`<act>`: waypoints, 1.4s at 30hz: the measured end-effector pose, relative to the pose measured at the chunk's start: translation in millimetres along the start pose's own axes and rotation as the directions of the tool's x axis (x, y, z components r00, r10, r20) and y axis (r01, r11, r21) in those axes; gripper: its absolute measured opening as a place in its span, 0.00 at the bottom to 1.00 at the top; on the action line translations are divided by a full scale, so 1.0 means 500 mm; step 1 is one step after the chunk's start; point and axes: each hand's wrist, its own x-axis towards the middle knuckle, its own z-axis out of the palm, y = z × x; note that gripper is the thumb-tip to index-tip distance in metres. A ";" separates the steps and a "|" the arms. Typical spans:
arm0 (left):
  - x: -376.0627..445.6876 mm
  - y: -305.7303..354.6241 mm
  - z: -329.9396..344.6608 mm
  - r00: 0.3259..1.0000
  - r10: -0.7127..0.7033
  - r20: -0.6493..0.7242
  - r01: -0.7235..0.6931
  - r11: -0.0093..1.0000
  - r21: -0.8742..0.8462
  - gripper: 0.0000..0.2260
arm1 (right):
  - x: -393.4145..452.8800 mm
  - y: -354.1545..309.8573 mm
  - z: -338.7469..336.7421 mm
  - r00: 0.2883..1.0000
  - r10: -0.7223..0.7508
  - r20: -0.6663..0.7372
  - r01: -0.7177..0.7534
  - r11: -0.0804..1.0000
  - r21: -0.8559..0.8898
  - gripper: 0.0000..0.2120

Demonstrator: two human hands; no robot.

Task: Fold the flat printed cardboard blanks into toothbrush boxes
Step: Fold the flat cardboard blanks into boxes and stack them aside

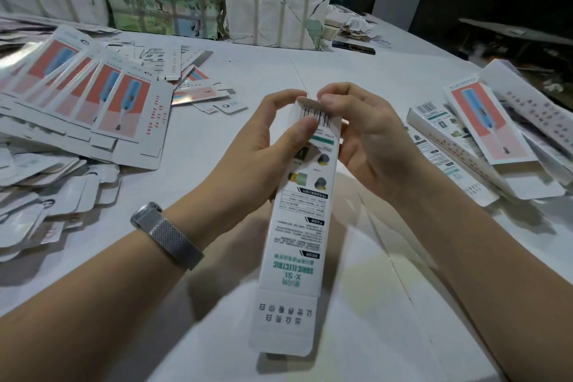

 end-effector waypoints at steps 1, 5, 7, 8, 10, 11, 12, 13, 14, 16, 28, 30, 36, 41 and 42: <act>0.000 -0.001 -0.001 1.000 0.007 0.009 -0.007 1.000 0.002 0.14 | 0.001 -0.001 -0.002 1.000 0.008 0.008 -0.008 1.000 0.007 0.01; -0.001 -0.006 -0.003 0.998 0.003 0.059 -0.005 1.000 0.026 0.16 | 0.001 -0.002 -0.002 1.000 -0.007 -0.016 0.006 1.000 -0.027 0.04; 0.000 -0.007 -0.003 0.997 -0.004 0.075 0.002 1.000 0.023 0.16 | 0.001 -0.002 0.000 0.998 -0.038 -0.042 0.035 0.998 -0.054 0.07; 0.000 -0.007 -0.003 0.996 -0.005 0.084 0.003 1.000 0.017 0.16 | 0.001 -0.001 0.000 0.997 -0.053 -0.062 0.049 0.996 -0.069 0.09; 0.001 -0.007 -0.004 0.995 -0.007 0.102 0.006 1.000 0.009 0.17 | 0.002 -0.001 -0.001 0.992 -0.074 -0.099 0.063 0.993 -0.102 0.10; 0.001 -0.007 -0.004 0.993 -0.011 0.115 0.011 1.000 0.007 0.17 | 0.002 -0.001 -0.001 0.991 -0.080 -0.112 0.066 0.990 -0.123 0.10; 0.000 -0.008 -0.005 0.991 -0.017 0.130 0.016 1.000 0.004 0.18 | 0.002 -0.002 -0.001 0.989 -0.082 -0.120 0.065 0.988 -0.143 0.10; 0.000 -0.008 -0.006 0.989 -0.022 0.145 0.023 1.000 -0.002 0.19 | 0.002 -0.003 -0.002 0.989 -0.084 -0.125 0.064 0.985 -0.159 0.11; -0.001 -0.008 -0.007 0.987 -0.027 0.157 0.029 1.000 -0.008 0.20 | 0.001 -0.004 -0.003 0.988 -0.085 -0.126 0.063 0.983 -0.172 0.11; -0.002 -0.008 -0.009 0.984 -0.030 0.175 0.033 0.999 -0.016 0.20 | 0.001 -0.007 -0.008 0.990 -0.084 -0.112 0.061 0.979 -0.193 0.11; -0.003 0.001 -0.012 0.995 -0.014 0.099 0.019 0.998 -0.056 0.14 | 0.004 -0.011 -0.030 1.000 -0.001 0.018 0.005 0.974 -0.225 0.12; -0.002 0.000 -0.016 0.998 0.003 0.056 0.000 0.998 -0.065 0.11 | 0.003 -0.006 -0.024 0.999 0.001 0.041 0.007 0.981 -0.193 0.10; -0.001 0.000 -0.017 0.999 0.039 -0.019 -0.040 0.995 -0.088 0.06 | -0.002 -0.001 -0.015 0.998 0.012 0.069 0.002 0.980 -0.199 0.11; -0.001 -0.001 -0.015 0.999 0.047 -0.006 -0.047 0.996 -0.073 0.05 | -0.005 -0.005 -0.016 0.998 -0.004 0.063 0.016 0.981 -0.193 0.14; 0.000 -0.001 -0.016 0.999 0.046 -0.008 -0.047 0.996 -0.072 0.04 | -0.006 -0.006 -0.014 0.998 -0.002 0.067 0.015 0.982 -0.186 0.14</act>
